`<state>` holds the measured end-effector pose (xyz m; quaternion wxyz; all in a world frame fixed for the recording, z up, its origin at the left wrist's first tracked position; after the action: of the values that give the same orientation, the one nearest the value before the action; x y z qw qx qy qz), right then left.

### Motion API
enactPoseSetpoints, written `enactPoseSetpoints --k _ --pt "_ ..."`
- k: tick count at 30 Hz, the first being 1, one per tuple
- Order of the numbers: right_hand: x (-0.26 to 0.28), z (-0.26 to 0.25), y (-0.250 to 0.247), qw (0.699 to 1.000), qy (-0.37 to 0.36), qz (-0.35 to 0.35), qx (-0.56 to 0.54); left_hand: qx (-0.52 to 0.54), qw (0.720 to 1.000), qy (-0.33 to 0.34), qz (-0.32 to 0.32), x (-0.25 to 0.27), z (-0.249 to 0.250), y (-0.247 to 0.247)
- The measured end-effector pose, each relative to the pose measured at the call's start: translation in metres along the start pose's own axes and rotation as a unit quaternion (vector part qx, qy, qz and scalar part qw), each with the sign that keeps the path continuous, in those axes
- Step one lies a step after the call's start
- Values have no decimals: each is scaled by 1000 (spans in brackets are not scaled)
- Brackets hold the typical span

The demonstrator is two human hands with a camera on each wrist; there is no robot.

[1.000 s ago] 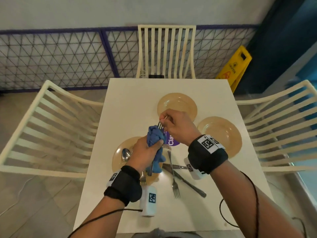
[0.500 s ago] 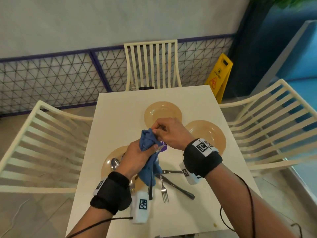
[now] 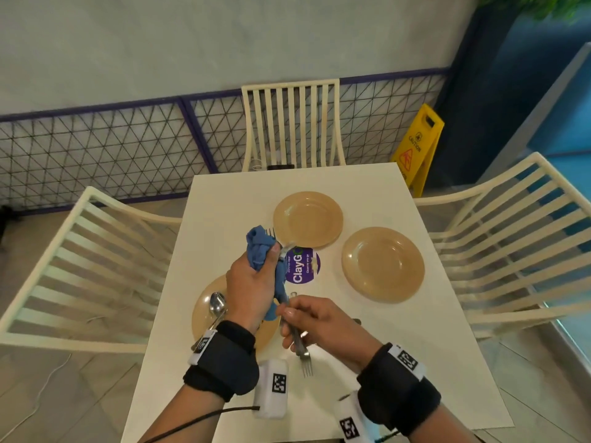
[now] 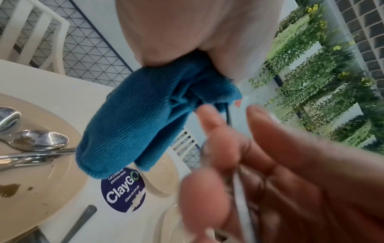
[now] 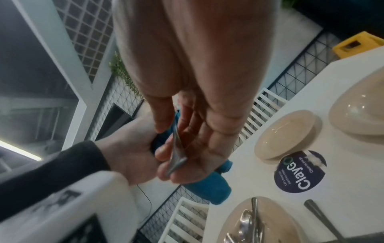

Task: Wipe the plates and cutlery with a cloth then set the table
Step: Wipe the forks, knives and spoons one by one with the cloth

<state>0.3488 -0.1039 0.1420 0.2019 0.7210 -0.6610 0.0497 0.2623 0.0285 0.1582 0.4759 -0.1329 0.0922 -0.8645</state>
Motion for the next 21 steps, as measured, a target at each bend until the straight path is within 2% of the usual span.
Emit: enactPoseSetpoints --k 5,8,11,14,18,21 --pt "10 -6 -5 999 -12 15 45 38 999 0 0 4 -1 0" --pt "17 -13 -8 997 -22 21 77 57 998 5 25 -2 1 -4" --pt "12 -16 -10 996 -26 49 68 101 995 -13 21 3 -5 5" --pt "12 -13 -9 996 -21 50 66 86 996 -20 1 11 -3 8" --pt "24 -13 -8 997 -12 37 69 83 995 -20 41 -1 -3 -5" --pt "18 -17 -11 996 -15 53 69 126 991 -31 27 9 -6 8"
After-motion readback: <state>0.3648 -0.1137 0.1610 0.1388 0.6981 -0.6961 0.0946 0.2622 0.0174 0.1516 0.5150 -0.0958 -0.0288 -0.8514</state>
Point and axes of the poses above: each hand's wrist, its own x-axis away from the middle knuckle, its own y-axis out of the palm, z = x × y, the point moved 1 cm from there along -x, towards the middle knuckle, and after that the axes turned 13 degrees about -z, right-handed, at the moved point
